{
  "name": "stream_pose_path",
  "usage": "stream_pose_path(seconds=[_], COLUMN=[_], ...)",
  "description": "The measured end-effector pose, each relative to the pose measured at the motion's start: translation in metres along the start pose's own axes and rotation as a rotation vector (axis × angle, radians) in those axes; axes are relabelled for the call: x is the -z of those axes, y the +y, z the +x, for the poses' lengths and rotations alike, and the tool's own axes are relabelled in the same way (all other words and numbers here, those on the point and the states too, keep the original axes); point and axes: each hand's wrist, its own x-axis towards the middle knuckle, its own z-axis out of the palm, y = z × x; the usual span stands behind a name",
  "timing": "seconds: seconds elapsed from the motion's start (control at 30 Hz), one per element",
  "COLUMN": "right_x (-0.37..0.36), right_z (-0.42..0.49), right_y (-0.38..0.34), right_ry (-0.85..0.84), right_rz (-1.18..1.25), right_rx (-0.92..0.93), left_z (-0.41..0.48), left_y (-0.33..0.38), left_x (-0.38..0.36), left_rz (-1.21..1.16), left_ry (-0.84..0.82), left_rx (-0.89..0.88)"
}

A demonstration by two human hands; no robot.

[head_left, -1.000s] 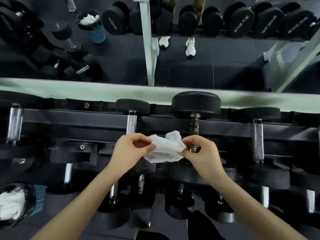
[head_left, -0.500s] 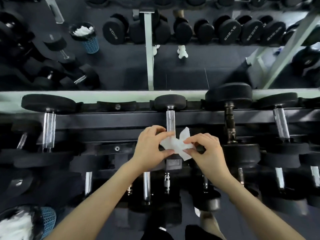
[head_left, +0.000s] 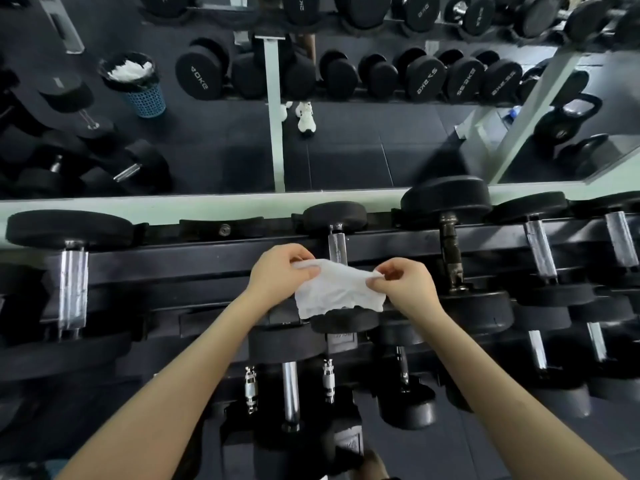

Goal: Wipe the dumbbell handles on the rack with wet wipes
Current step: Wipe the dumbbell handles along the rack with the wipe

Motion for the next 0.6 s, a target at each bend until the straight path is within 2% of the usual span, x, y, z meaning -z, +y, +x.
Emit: stream_pose_path(seconds=[0.2, 0.33, 0.5, 0.6], right_x=[-0.035, -0.052, -0.072, -0.075], right_z=[0.037, 0.04, 0.051, 0.055], right_y=[0.005, 0.009, 0.009, 0.006], right_ry=[-0.037, 0.039, 0.006, 0.054], right_rz=[-0.059, 0.077, 0.358, 0.548], right_rx=[-0.028, -0.108, -0.257, -0.292], left_z=[0.029, 0.023, 0.037, 0.044], left_y=[-0.01, -0.008, 0.002, 0.005], left_x=[-0.038, -0.068, -0.09, -0.096], left_rz=[0.255, -0.093, -0.64, -0.85], left_ry=[0.199, 0.247, 0.148, 0.211], left_rx=[0.186, 0.228, 0.448, 0.528])
